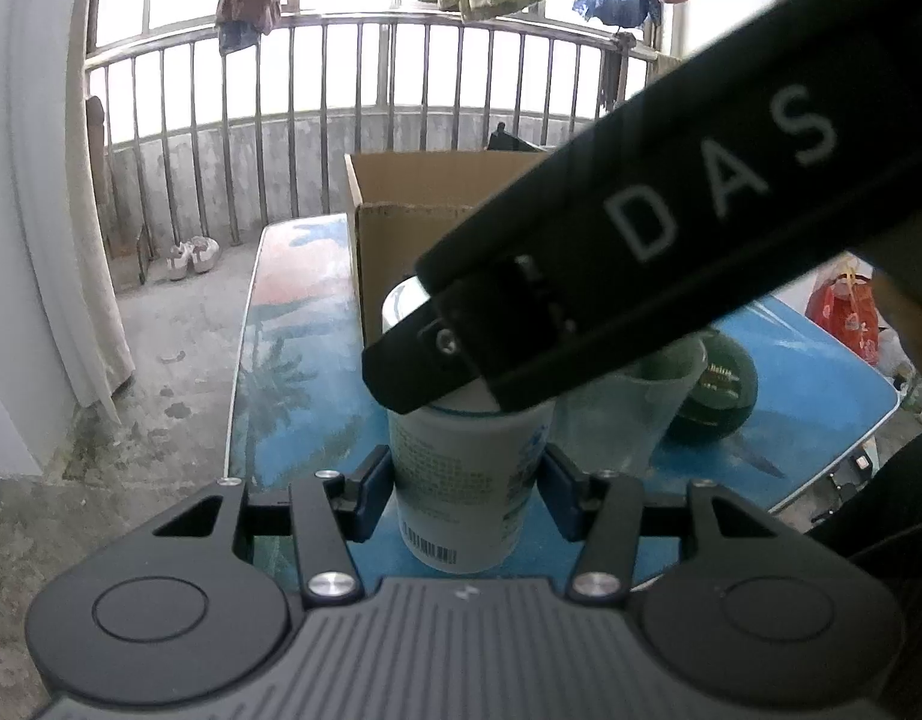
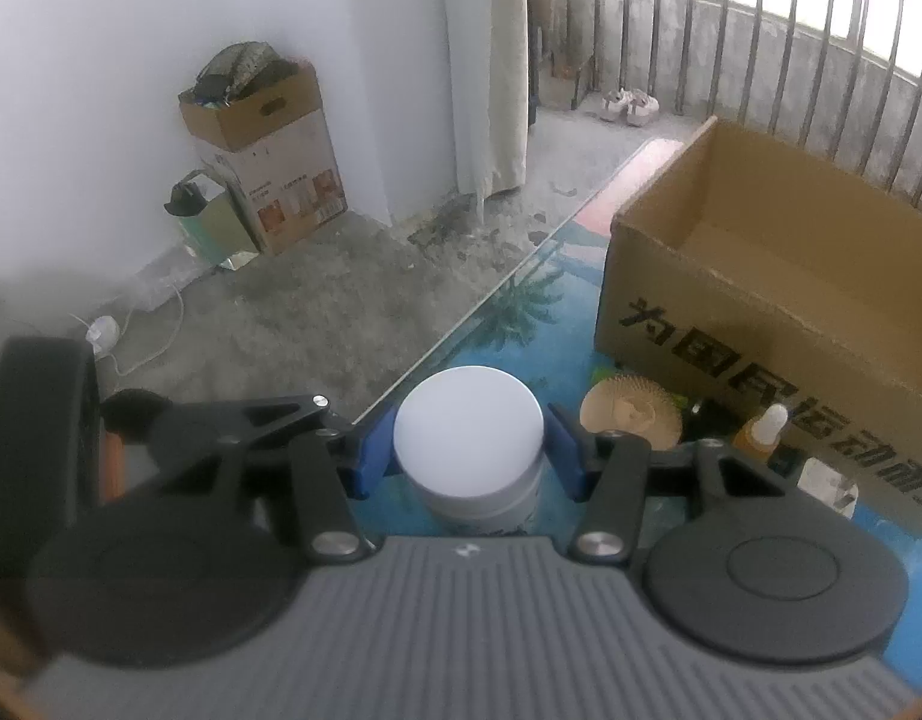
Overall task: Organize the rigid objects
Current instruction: 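Close left tool on the white jar while right tool clamps its lid, lift, then carry the white jar with both tools over the cardboard box and lower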
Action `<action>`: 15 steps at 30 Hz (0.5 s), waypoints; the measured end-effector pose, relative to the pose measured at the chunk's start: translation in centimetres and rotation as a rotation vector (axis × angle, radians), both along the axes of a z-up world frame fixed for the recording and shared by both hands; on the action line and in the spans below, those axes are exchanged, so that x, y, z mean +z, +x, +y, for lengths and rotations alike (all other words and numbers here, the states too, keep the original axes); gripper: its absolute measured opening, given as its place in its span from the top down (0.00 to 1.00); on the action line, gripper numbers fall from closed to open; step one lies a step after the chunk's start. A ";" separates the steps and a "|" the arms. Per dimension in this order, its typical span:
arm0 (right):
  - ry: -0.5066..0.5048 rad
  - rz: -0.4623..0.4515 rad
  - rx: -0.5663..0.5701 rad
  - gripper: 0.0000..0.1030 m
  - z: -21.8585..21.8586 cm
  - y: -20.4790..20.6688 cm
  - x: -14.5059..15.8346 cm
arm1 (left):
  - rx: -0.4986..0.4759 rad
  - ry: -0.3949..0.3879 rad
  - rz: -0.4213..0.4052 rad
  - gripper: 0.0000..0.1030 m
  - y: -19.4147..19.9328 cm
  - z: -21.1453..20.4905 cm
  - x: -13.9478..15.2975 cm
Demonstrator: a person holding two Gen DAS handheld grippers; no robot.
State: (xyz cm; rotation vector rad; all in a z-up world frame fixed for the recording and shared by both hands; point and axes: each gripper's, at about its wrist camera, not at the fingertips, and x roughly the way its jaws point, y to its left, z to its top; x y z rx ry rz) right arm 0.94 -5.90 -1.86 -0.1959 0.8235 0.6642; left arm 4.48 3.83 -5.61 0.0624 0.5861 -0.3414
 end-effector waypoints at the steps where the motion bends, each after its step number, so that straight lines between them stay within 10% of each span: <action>1: 0.002 -0.005 0.002 0.49 -0.1 -0.1 0.3 | 0.002 0.001 -0.005 0.48 -0.1 0.0 0.2; 15: 0.054 -0.077 0.017 0.48 -1.7 -2.2 3.2 | 0.026 0.037 -0.072 0.48 -1.3 -1.3 2.2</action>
